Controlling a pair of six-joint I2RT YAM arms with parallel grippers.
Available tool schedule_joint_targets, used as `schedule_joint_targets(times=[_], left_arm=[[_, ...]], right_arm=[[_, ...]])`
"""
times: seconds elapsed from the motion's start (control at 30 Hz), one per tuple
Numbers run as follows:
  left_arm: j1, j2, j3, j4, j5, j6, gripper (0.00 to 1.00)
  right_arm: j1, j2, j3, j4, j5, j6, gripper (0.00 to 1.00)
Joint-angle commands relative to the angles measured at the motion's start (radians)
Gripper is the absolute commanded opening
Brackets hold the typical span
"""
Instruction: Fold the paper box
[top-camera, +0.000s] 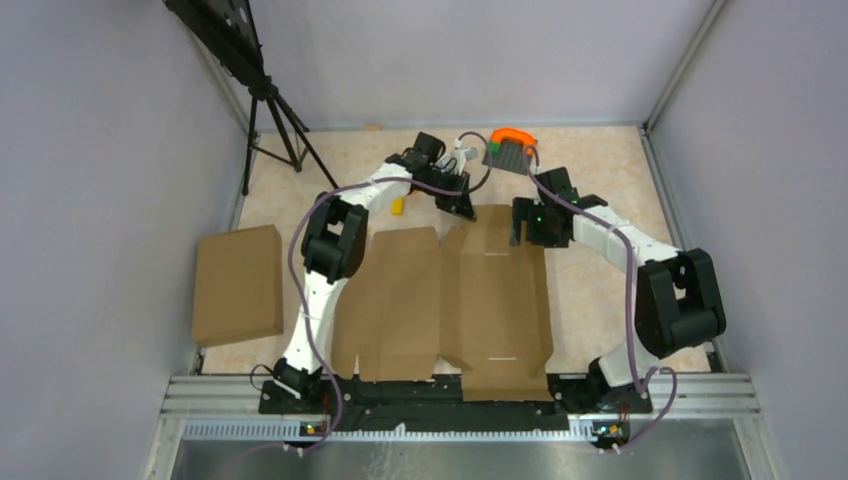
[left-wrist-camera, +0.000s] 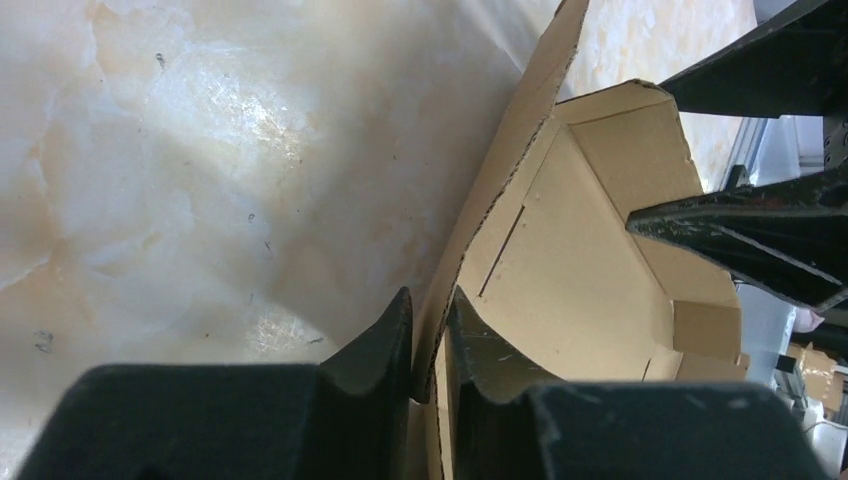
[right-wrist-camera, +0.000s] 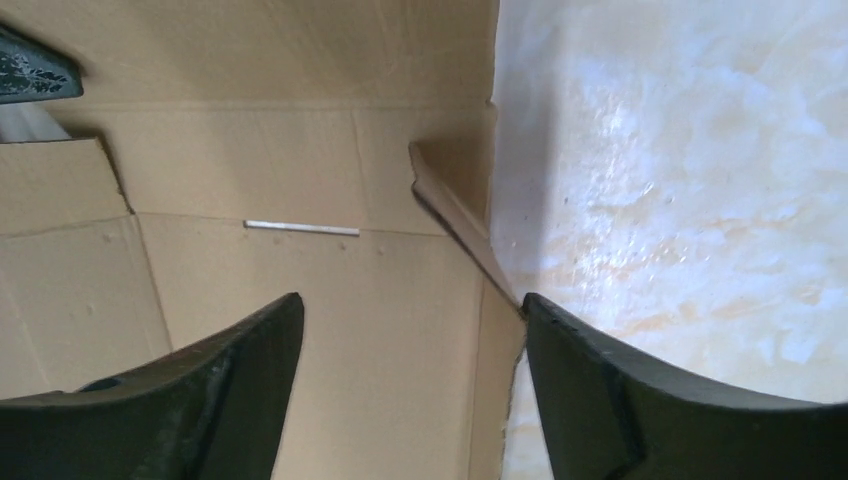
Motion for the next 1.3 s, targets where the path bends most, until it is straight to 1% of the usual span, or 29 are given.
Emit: schedule_joint_targets(times=[0.0,0.07,0.13,0.27,0.47,0.63,0.77,0.87,0.93,1.03,1.27], left_arm=[[-0.011,-0.074,-0.012,0.001,0.005,0.011,0.15],[-0.011,-0.072,-0.011,0.016,0.004,0.004,0.11],[-0.012,-0.072,-0.007,0.026,0.012,-0.001,0.1],[-0.012,-0.069,0.001,0.025,0.002,-0.003,0.08],[-0.014,-0.063,0.009,0.02,0.001,-0.001,0.07],[-0.017,-0.052,0.022,0.013,-0.007,-0.001,0.06],[-0.017,-0.052,0.025,0.007,-0.026,0.003,0.04],[-0.017,-0.054,0.025,0.001,-0.035,0.011,0.02],[-0.017,-0.059,0.019,0.002,-0.04,0.015,0.01],[-0.019,-0.071,0.004,0.008,-0.046,0.023,0.0],[-0.026,-0.128,-0.068,0.049,-0.052,0.041,0.01]], right_arm=[[0.0,0.027,0.071,0.051,0.041,-0.037,0.73],[-0.002,0.043,0.087,0.048,0.047,-0.048,0.67],[-0.002,0.056,0.103,0.042,0.056,-0.054,0.66],[-0.002,0.064,0.109,0.055,0.054,-0.065,0.67],[-0.003,0.082,0.114,0.1,0.01,-0.078,0.73],[-0.003,0.112,0.122,0.116,-0.049,-0.08,0.73],[-0.002,0.103,0.103,0.114,-0.093,-0.085,0.67],[-0.002,0.104,0.096,0.075,-0.09,-0.087,0.63],[-0.002,0.105,0.093,0.049,-0.08,-0.089,0.56],[-0.002,0.075,0.066,0.053,-0.078,-0.083,0.51],[-0.001,0.072,0.056,0.039,-0.084,-0.082,0.5]])
